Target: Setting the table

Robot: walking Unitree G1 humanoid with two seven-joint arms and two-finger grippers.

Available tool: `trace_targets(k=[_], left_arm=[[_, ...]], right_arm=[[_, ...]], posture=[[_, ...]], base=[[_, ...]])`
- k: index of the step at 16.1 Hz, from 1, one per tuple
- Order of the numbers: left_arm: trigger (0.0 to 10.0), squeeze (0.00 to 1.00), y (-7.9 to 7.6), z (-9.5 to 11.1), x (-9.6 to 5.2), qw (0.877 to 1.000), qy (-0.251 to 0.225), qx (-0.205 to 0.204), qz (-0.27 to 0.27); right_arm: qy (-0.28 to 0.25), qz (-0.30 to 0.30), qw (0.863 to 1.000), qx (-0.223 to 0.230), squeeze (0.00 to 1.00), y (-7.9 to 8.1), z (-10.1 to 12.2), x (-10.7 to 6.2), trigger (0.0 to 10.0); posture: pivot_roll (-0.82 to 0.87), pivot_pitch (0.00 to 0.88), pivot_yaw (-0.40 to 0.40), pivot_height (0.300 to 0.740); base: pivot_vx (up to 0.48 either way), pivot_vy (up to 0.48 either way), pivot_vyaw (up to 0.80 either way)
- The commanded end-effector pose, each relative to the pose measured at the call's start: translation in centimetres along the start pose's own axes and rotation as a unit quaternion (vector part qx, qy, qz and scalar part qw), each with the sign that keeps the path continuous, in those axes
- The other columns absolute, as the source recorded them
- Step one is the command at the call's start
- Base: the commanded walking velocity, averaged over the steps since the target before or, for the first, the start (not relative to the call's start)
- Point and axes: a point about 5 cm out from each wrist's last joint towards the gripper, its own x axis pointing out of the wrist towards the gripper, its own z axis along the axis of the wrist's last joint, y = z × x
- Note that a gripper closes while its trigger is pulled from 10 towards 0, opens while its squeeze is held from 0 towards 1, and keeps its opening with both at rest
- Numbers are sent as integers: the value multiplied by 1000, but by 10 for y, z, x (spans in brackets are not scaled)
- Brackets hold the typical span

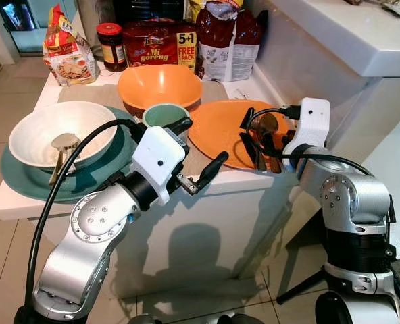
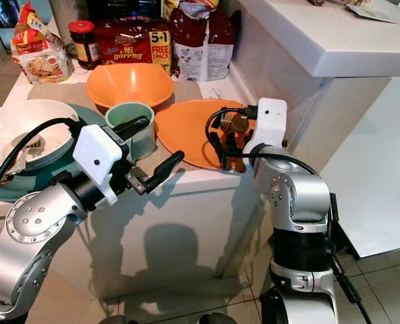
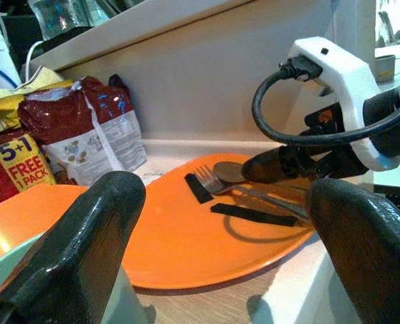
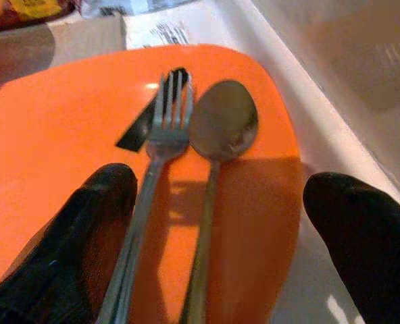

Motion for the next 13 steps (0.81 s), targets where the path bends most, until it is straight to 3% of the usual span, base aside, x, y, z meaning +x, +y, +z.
trace_targets(k=[1,6,8,9,10,11,13], left_arm=[[10000,0,-4,3,-1,1000,-3,2,-14],[10000,0,-5,3,-1,1000,-4,-1,-18],[10000,0,-6,3,0,1000,-3,-1,-17],[10000,0,-6,3,0,1000,-3,-1,-17],[10000,0,-6,3,-1,1000,-3,-1,-19],[10000,0,-6,3,-1,1000,-3,-1,-19],[10000,0,-7,2,-2,1000,2,-1,-27]], right_arm=[[10,-9,1000,7,0,-3,3,2,10000],[39,-22,999,-8,0,-9,1,10,9725],[45,-18,999,-9,0,-11,2,16,6510],[47,-16,999,-11,0,-12,3,17,6588],[51,-8,999,-17,0,-12,5,20,5412],[51,-6,999,-18,0,-12,6,21,5412],[51,3,998,-32,0,-11,9,24,3961]], posture=[[88,41,-68,740],[86,44,-69,740],[87,46,-69,740],[87,46,-69,740],[87,45,-69,740],[87,45,-69,740],[93,47,-73,740]], base=[[0,0,0],[0,0,0],[0,0,0],[0,0,0],[0,0,0],[0,0,0],[0,0,0]])
